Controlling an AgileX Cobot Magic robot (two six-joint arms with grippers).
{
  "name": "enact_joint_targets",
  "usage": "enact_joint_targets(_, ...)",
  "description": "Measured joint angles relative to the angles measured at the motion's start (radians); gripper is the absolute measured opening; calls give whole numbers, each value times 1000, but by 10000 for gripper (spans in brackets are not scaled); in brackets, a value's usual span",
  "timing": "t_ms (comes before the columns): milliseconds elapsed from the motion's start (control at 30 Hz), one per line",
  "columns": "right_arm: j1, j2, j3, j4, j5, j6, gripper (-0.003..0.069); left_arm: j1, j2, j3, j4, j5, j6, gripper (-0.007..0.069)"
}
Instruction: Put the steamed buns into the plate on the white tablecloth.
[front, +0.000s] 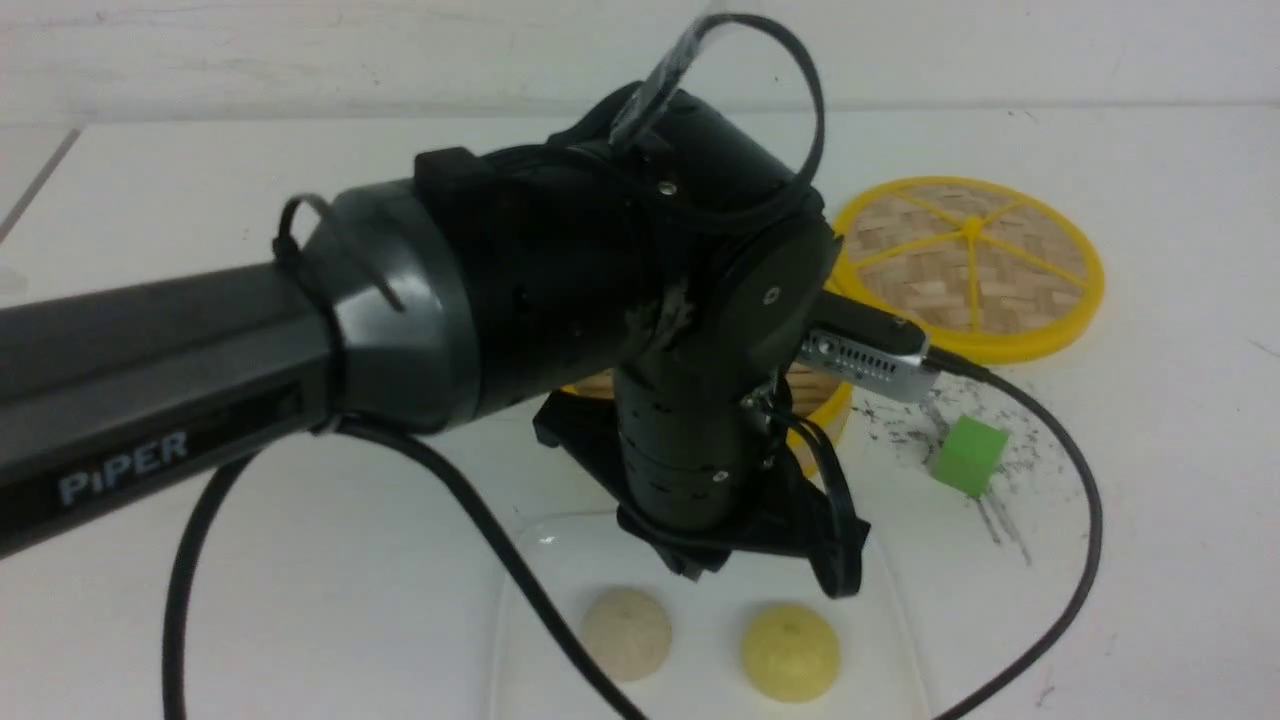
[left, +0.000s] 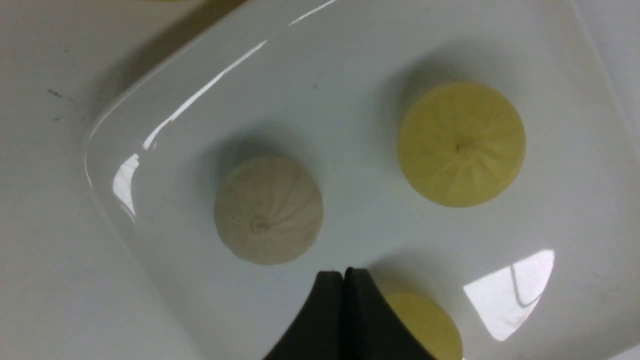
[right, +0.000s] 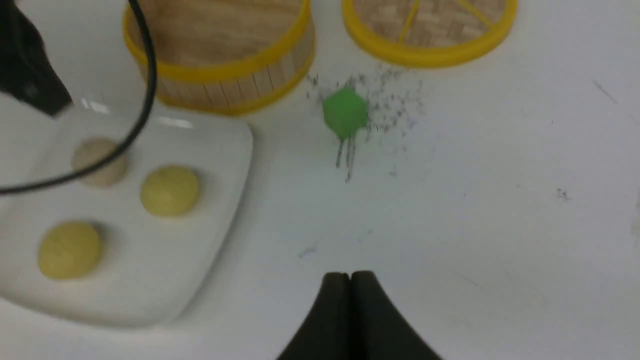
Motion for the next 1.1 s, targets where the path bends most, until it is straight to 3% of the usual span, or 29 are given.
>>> enact_joint_targets(167,0,-106,136,-13,-251,-15,-16,0,0,0,2,-38,-2,2)
enact_joint_targets(267,0,-65,271,10,-408,-144,-16,0,1,0,2,-41,-4,2)
enact_joint_targets(500,0,64,337,215,-556,-283,-15,0,5,0,1,-40,-4,2)
enact_joint_targets(733,0,78,406,270,-767,-339,-10,0,6,0,2,-41,-4,2)
enact_joint_targets(1100,0,83,438,270,-831,-338,-7,0,6,0,5,-41,-4,9)
